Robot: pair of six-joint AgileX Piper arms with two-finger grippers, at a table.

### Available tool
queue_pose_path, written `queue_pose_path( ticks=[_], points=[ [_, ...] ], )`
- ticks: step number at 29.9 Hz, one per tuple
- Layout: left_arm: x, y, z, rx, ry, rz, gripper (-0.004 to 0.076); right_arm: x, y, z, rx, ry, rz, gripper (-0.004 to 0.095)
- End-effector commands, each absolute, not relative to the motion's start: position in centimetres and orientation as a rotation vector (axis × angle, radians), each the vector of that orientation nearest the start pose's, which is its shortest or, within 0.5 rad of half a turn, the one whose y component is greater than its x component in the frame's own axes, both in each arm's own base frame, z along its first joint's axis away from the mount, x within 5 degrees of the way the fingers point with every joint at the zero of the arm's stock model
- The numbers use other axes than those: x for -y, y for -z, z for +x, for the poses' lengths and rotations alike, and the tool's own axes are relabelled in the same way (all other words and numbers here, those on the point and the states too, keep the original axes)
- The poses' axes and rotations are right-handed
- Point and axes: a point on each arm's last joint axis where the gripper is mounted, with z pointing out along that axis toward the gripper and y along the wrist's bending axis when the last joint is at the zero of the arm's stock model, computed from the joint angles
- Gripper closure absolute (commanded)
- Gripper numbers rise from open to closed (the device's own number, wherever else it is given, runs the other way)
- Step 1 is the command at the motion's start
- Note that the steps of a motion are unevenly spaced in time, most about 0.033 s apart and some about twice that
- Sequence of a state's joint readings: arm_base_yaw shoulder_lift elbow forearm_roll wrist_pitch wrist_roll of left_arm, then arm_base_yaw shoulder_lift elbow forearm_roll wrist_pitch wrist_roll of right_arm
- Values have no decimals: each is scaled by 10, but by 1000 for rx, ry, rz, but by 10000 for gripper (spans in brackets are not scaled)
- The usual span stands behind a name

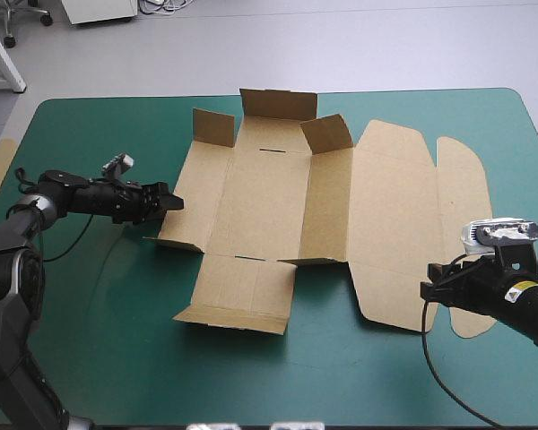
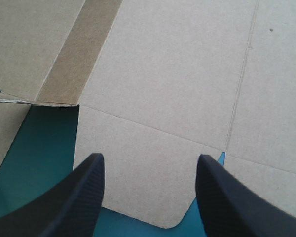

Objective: Fold the box

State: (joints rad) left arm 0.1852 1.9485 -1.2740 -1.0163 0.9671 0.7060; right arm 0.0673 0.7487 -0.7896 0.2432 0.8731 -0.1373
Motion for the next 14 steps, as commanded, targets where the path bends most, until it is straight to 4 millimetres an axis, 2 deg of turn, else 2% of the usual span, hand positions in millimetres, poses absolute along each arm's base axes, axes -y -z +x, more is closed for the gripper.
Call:
queue_pose_path(
  ticks=[1, 4, 9, 14],
  points=[
    [16, -208, 389, -2543, 1038, 3, 329, -25, -352, 133, -2211, -265, -130, 382],
    [22, -214, 391, -2528, 1051, 51, 329, -25, -353, 134, -2208, -264, -130, 381],
    [29, -231, 394, -2446, 1186, 85, 329, -25, -353, 134, -2204, -261, -129, 381],
    [39, -245, 393, -2304, 1400, 116, 329, -25, -353, 134, -2202, -259, -129, 381]
  ],
)
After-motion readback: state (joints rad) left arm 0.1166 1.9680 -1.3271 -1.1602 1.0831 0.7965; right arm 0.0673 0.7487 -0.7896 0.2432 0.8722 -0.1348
